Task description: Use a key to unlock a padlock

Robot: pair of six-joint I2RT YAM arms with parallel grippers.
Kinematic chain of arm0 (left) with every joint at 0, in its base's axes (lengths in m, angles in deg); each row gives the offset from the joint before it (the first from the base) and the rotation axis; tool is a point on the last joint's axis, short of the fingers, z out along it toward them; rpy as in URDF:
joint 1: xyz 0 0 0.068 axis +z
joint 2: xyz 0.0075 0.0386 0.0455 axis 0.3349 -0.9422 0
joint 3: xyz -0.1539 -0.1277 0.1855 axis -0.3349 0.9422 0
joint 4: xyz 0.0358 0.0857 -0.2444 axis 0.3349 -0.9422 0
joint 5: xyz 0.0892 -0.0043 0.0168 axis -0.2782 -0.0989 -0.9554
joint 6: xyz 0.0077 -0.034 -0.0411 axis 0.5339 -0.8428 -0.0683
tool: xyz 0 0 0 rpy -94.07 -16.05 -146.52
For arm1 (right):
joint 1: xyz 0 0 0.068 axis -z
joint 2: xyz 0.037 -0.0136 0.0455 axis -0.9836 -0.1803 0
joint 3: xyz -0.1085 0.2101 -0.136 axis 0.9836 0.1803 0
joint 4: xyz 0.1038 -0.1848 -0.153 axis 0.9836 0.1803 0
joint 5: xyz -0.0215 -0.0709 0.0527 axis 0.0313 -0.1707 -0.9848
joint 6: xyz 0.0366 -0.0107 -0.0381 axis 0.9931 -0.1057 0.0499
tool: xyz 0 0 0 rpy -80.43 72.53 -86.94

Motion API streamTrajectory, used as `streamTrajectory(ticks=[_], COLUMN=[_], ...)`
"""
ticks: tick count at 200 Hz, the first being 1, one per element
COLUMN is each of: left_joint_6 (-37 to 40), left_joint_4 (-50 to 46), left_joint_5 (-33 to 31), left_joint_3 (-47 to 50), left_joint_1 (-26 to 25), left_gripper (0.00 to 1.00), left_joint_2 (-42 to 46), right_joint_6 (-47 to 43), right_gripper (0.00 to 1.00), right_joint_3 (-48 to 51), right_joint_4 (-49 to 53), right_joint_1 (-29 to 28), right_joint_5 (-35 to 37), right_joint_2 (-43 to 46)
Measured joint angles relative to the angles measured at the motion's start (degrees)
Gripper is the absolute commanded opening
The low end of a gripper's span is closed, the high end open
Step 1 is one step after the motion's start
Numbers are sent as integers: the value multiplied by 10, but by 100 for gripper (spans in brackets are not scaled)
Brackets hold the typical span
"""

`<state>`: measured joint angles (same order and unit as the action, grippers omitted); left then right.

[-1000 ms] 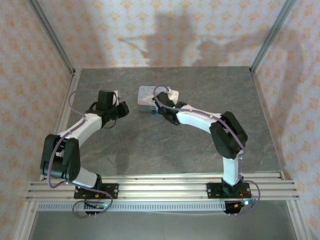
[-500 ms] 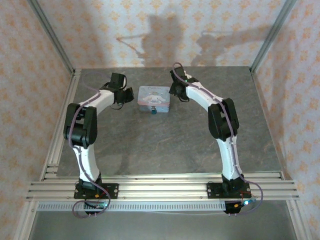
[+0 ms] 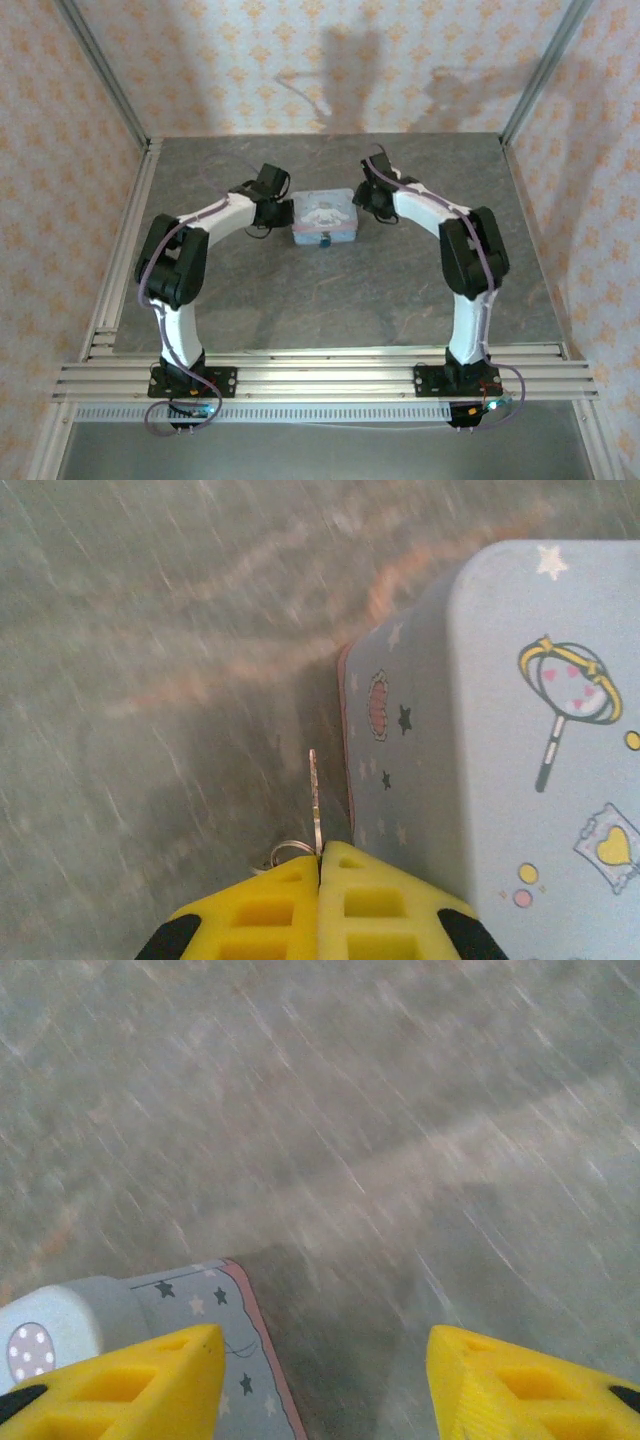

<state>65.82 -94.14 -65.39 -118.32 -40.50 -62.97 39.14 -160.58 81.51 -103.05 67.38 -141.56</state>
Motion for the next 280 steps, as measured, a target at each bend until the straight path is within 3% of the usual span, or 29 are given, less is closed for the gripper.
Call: streamTrajectory(ticks=[53, 93, 137, 152, 169, 197, 223, 247, 280], left_joint_6=[-34, -47, -50, -50, -50, -50, -49, -50, -55], left_joint_4=[7, 9, -5, -16, -26, -46, -71, -87, -87], left_joint_5=[-16, -44, -80, -84, -85, -72, -50, -26, 0], left_joint_3=[143, 196, 259, 291, 320, 367, 405, 425, 446], left_joint_1=[-66, -75, -74, -74, -74, -74, -74, -75, -75], left_gripper=[0, 0, 0, 0, 0, 0, 0, 0, 0], left_joint_2=[146, 219, 316, 371, 425, 501, 568, 617, 655], right_joint_6=[16, 8, -2, 3, 24, 77, 118, 136, 152], right_gripper=[61, 65, 62, 61, 59, 57, 54, 53, 53], right_joint_3=[201, 223, 250, 274, 297, 325, 312, 273, 238], right_joint_4=[5, 58, 97, 107, 109, 91, 67, 43, 9], right_joint_1=[-27, -34, -41, -76, -154, -285, -371, -407, -409], right_joint_5=[-14, -6, 9, 31, 65, 128, 197, 238, 261], right_joint_2=[176, 254, 371, 417, 443, 423, 335, 244, 170])
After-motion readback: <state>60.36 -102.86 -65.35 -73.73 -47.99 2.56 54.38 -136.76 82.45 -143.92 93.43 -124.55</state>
